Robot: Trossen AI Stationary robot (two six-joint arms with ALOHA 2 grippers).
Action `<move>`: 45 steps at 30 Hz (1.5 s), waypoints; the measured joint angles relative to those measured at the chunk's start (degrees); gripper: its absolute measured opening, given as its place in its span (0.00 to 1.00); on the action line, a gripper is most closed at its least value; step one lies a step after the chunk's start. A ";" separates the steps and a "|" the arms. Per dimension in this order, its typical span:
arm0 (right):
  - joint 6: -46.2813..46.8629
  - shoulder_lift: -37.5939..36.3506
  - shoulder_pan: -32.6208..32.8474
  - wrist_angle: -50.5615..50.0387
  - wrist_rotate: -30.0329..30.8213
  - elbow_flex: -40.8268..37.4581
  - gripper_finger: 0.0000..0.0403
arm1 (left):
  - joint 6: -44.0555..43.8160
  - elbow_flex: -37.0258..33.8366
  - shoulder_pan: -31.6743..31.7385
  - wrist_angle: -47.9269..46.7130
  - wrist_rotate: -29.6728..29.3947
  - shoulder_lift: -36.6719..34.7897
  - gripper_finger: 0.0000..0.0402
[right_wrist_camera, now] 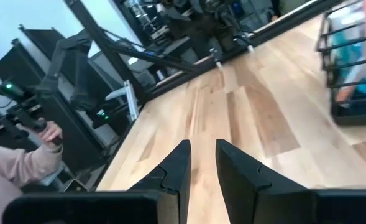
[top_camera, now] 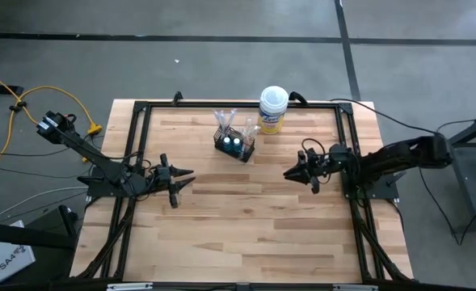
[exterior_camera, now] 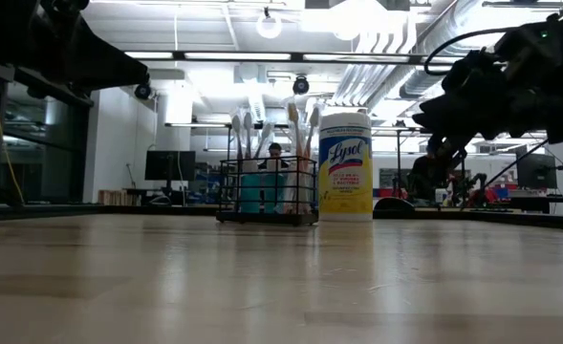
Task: Pick & Place toothbrushing station
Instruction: Return to Home Position
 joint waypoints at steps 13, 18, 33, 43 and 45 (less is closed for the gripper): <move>-0.88 -18.42 -4.06 -20.69 5.55 0.02 0.17 | 0.00 0.00 0.00 -0.02 0.02 0.00 0.26; -1.50 -23.50 -3.28 -26.99 10.04 0.02 0.17 | 0.02 0.00 0.00 -0.02 -0.02 0.02 0.26; -2.17 -38.78 3.15 -44.38 23.01 0.07 0.17 | 0.04 0.04 0.00 -0.02 -0.22 0.01 0.26; -2.15 -48.57 3.32 -55.03 26.19 0.02 0.17 | 0.04 0.04 0.00 -0.02 -0.20 0.00 0.26; -2.15 -50.19 3.30 -57.38 26.37 0.02 0.17 | 0.04 0.04 0.00 -0.02 -0.20 0.01 0.26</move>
